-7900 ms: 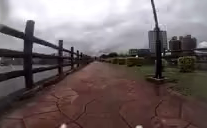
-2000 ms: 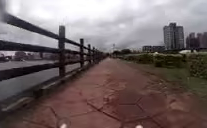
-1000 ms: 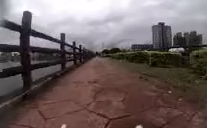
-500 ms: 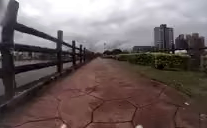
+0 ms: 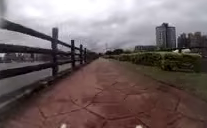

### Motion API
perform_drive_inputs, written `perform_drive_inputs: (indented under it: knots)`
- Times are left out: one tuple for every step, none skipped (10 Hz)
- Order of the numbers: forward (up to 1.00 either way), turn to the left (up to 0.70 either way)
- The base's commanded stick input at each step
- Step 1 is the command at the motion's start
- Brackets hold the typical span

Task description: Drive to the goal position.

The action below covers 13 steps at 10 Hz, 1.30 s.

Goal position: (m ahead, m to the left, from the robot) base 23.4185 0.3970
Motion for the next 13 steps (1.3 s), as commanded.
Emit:
perform_drive_inputs:
  knots:
    - [0.85, 0.01]
    - [0.85, 0.01]
    - [0.85, 0.01]
    - [0.85, 0.01]
    - [0.85, 0.01]
    - [0.85, 0.01]
    - [0.85, 0.01]
    - [0.85, 0.01]
    - [0.85, 0.01]
    - [0.85, 0.01]
    - [0.85, 0.01]
    - [0.85, 0.01]
    - [0.85, 0.01]
